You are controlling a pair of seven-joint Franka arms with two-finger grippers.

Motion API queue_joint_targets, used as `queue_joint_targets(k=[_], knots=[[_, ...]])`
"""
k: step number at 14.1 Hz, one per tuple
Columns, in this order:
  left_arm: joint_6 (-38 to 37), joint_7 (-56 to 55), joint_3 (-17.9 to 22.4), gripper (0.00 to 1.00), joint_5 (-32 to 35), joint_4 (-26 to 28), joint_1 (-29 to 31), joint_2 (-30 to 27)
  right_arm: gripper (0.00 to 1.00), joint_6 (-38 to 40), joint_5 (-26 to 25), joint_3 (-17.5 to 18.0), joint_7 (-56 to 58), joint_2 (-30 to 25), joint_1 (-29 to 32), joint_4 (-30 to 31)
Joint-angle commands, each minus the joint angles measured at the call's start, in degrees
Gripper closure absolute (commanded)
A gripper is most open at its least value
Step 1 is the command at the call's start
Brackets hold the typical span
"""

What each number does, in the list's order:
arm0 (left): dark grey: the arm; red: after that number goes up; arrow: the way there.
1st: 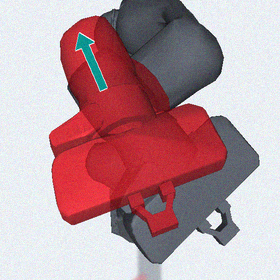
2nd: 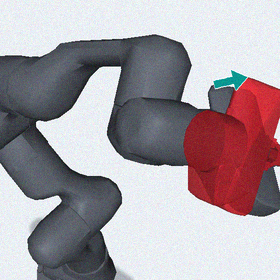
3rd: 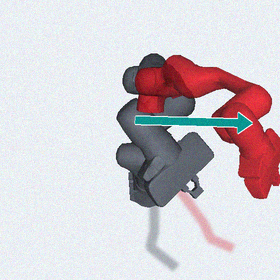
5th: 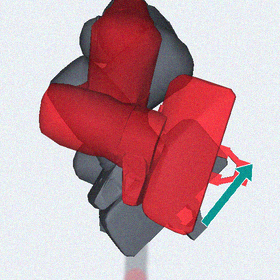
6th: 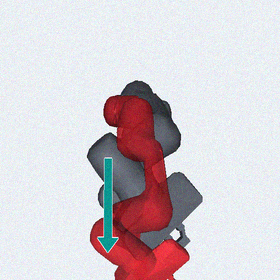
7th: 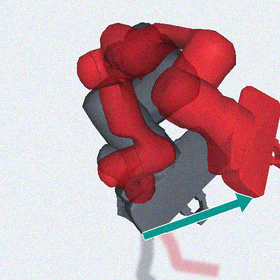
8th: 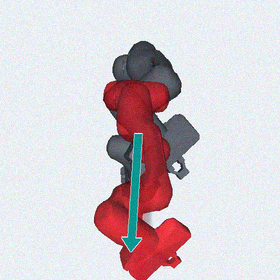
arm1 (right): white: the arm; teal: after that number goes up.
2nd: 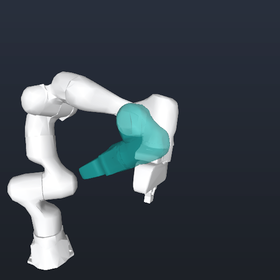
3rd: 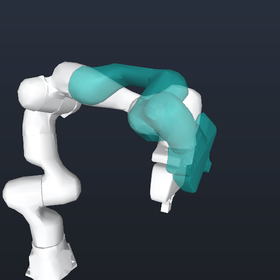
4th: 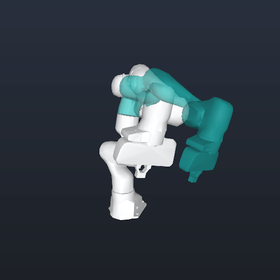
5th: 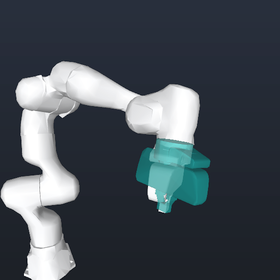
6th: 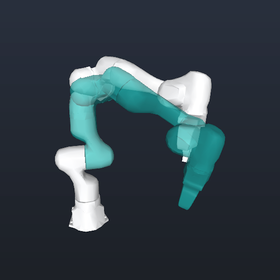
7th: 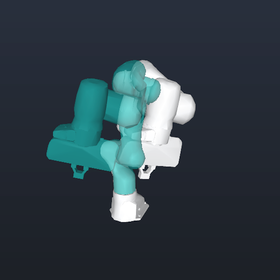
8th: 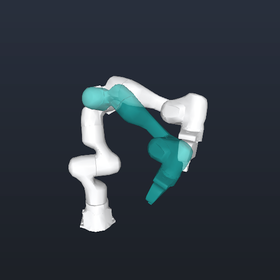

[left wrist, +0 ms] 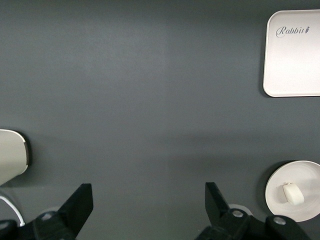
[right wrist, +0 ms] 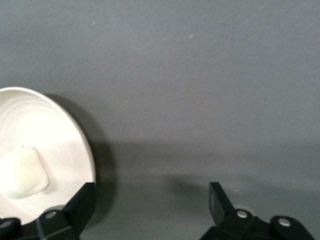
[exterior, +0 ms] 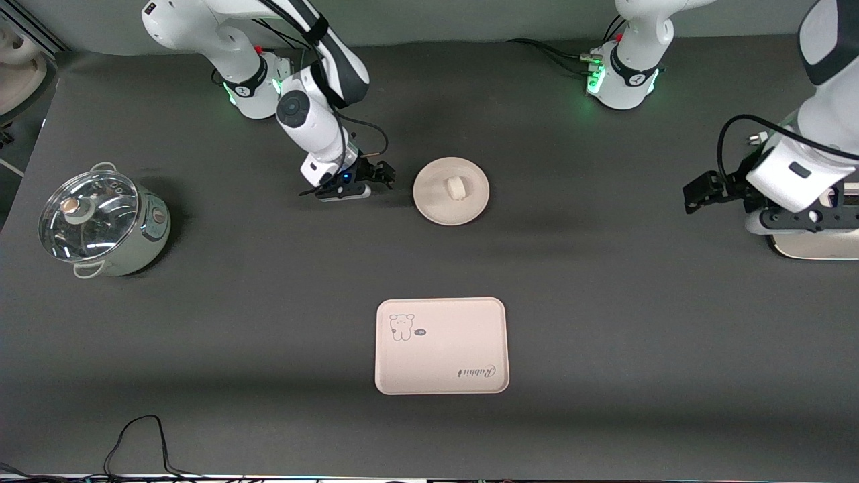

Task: Place bun in plate and plate on tray
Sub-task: 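Grasp the plate rim with the right gripper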

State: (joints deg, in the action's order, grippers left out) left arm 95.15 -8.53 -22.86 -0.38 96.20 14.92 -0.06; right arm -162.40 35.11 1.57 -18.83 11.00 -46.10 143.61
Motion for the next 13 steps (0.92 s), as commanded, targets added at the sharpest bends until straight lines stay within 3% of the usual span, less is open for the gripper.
queue_joint_targets(k=[1,5,7,11,13], knots=[[0.21,-0.35,0.27,0.00,-0.94,2.41,0.46,-2.40,0.00,-3.02,3.38,2.12,1.52,2.53,-0.40,-1.31],[0.56,-0.26,0.18,0.00,-0.94,1.97,0.46,-2.49,0.00,-2.93,8.56,6.16,1.17,6.65,-0.40,-6.83],[0.21,0.17,0.27,0.00,-0.94,2.06,0.72,-2.49,0.00,-2.58,8.74,6.78,0.55,8.24,-0.49,-9.48],[0.47,5.43,10.97,0.00,-0.23,2.14,-5.51,-1.96,0.00,-2.58,8.83,6.78,0.55,10.96,-0.93,-11.59],[0.21,6.07,12.65,0.00,0.12,1.97,-6.91,-2.31,0.00,-2.58,9.09,6.78,0.64,11.93,-0.84,-12.04]])
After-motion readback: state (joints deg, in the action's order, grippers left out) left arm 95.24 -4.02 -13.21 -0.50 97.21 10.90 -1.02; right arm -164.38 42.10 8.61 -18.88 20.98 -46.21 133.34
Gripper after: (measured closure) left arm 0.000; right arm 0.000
